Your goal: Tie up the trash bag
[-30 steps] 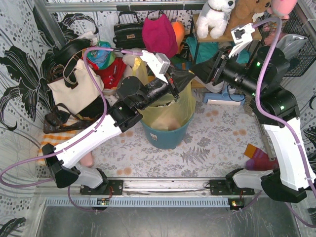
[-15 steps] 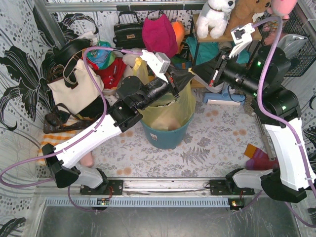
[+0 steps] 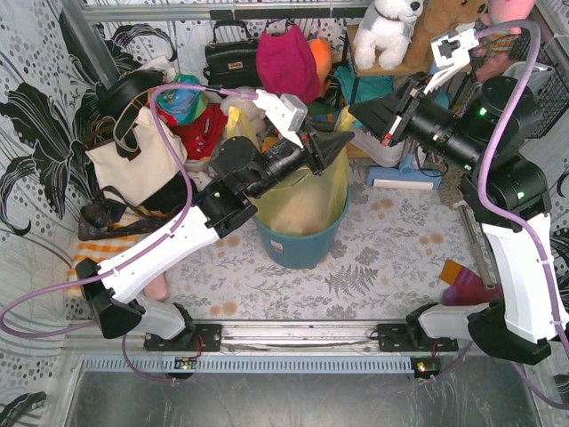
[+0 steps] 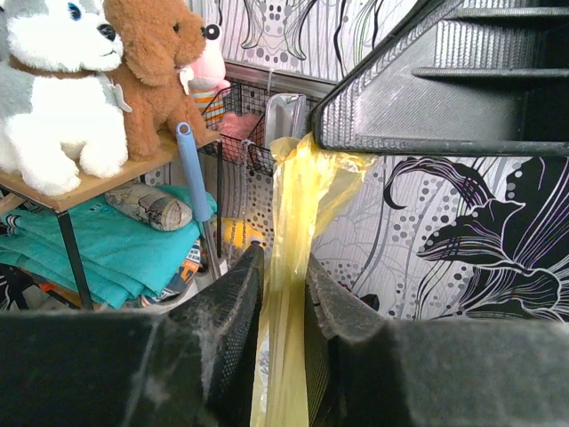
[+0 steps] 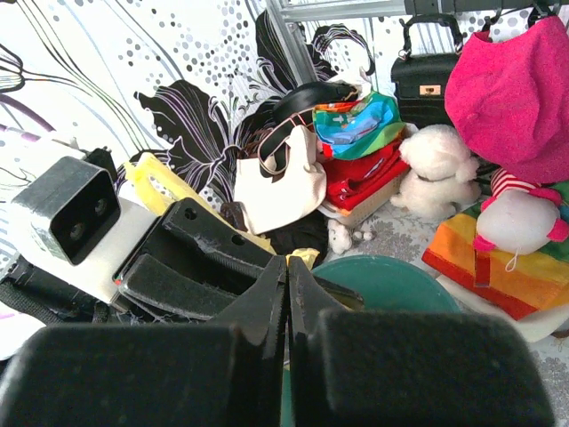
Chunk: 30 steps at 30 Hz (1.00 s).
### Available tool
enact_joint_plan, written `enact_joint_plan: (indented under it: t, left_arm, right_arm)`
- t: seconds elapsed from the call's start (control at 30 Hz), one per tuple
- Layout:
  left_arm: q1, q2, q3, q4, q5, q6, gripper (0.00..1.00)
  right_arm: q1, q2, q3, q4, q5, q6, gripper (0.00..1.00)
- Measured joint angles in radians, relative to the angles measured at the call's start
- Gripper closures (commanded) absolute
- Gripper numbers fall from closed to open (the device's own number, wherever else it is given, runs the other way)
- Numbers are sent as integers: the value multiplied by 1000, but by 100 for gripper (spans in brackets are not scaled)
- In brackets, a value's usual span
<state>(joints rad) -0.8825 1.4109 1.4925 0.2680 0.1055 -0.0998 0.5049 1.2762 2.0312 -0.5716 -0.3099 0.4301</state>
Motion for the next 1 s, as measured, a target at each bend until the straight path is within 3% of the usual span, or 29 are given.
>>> enact_joint_plan:
  t: [0.13, 0.23, 0.63, 0.87, 1.0]
  left_arm:
    - [0, 0, 0, -11, -1, 1, 44]
    - [0, 0, 1, -19, 0, 1, 38]
    - [0, 0, 90, -35, -1, 12, 43]
    - [0, 17, 123, -40, 0, 26, 62]
    - [0, 30, 134, -46, 2, 29, 59]
  right_arm:
    - [0, 8, 1, 4, 0, 0, 100]
    - [0, 13, 1, 4, 0, 0, 100]
    - [0, 13, -1, 4, 0, 0, 100]
    - [0, 13, -15, 11, 0, 0, 100]
    - [-3, 13, -23, 19, 7, 0, 100]
